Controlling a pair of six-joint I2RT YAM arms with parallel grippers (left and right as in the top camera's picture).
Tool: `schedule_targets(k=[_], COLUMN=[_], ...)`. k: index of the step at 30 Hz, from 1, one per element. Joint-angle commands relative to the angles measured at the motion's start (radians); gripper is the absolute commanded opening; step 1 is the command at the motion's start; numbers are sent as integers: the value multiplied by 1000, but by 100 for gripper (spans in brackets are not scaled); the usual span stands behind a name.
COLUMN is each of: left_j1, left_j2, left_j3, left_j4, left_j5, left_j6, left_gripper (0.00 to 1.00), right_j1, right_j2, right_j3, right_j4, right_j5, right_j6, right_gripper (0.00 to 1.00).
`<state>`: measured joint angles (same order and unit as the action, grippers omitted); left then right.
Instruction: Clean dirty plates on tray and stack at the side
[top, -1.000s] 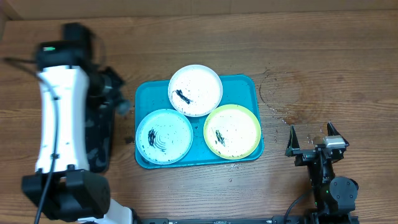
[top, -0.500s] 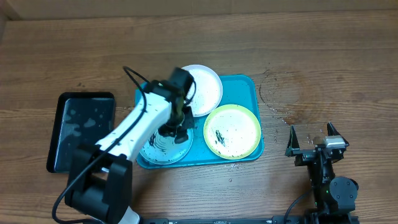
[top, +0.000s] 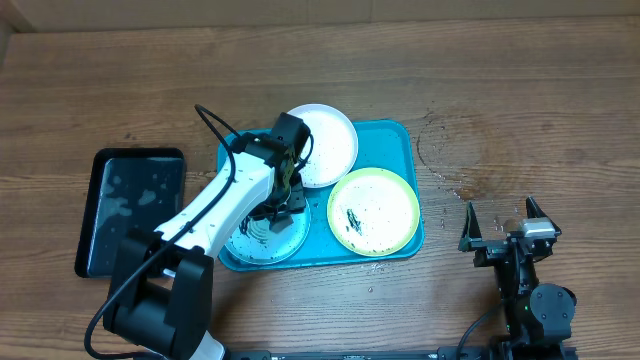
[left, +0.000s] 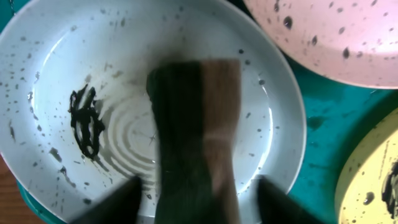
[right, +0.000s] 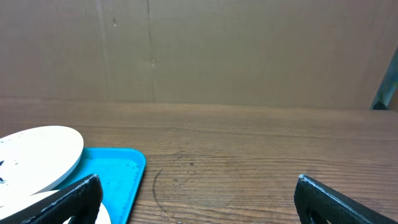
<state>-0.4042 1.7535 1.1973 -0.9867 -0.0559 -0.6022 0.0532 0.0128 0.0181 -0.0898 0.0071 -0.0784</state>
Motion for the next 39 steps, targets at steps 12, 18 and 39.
schedule_targets(k=[12, 18, 39], left_j1=[83, 183, 298], left_j2=[-31, -69, -62], left_j3=[257, 455, 465], left_j4=[-177, -247, -247], left_j5=[-41, -31, -30], left_j6=[12, 11, -71], left_gripper=[96, 99, 100], right_j1=[5, 5, 5], right_j2=[-6, -6, -6], right_j3=[-10, -10, -10], right_j4=[6, 6, 534], right_j5=[2, 2, -606], right_j6=[-1, -1, 265], right_gripper=[100, 100, 100])
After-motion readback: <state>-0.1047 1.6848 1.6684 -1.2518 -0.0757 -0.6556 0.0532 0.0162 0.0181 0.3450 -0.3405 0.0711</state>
